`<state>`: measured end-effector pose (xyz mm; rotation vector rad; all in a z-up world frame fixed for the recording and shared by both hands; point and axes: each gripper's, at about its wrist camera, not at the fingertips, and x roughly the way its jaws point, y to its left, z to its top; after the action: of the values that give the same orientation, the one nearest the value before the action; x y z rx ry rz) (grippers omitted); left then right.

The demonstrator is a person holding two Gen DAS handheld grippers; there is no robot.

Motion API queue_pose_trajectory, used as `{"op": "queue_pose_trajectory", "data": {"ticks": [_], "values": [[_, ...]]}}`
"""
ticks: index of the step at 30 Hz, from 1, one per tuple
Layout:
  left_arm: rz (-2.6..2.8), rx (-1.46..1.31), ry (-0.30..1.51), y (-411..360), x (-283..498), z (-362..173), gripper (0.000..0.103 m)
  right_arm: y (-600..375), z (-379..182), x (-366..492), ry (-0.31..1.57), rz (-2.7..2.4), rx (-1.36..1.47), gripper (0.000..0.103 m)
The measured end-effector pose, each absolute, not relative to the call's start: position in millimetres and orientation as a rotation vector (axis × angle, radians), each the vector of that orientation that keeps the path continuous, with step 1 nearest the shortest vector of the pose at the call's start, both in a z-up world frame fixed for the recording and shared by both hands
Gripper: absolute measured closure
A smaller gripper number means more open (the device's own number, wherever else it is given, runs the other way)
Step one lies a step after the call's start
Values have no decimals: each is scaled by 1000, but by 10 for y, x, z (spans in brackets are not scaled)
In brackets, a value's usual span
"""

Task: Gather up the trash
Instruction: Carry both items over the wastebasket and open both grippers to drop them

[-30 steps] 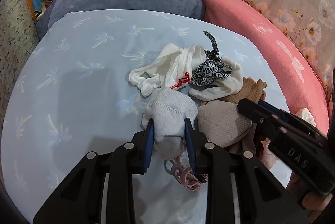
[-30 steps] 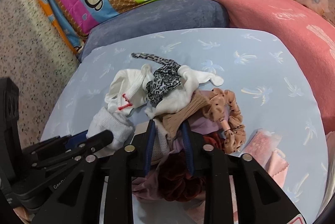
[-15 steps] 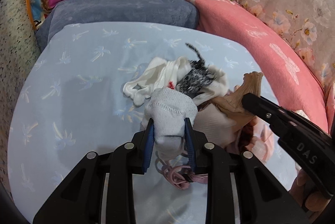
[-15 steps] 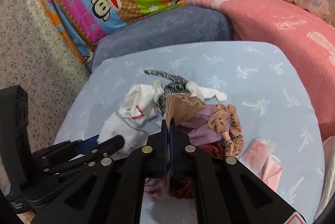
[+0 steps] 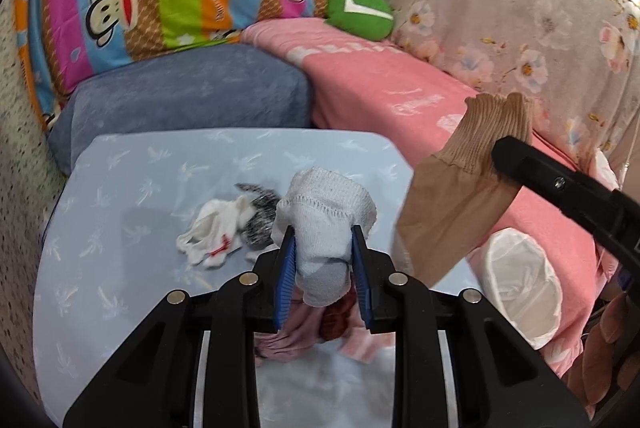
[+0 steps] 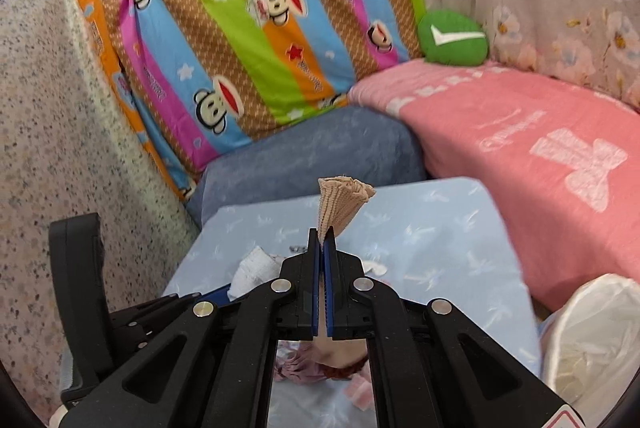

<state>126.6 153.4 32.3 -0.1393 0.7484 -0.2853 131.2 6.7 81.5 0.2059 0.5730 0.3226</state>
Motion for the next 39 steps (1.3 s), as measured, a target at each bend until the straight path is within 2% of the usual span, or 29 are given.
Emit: {"op": "queue_pose_trajectory", "data": {"ticks": [6, 11, 27, 36, 39], "values": [[-365, -101, 711, 1138, 1148, 519, 77, -497, 1124, 1029, 501, 243, 216, 101], [-443, -61, 699, 733, 1018, 581, 77, -1062, 1159, 790, 476, 157, 253, 101], [-673, 43, 772, -565, 759, 447, 77, -2453, 814, 253, 494, -96, 317, 101], [-744, 76, 816, -1016, 693, 360, 75, -2818, 643, 173, 519, -154, 344, 101], [-748, 78, 835, -1117, 694, 326, 68, -2893, 600, 169, 524, -164, 355, 101]]}}
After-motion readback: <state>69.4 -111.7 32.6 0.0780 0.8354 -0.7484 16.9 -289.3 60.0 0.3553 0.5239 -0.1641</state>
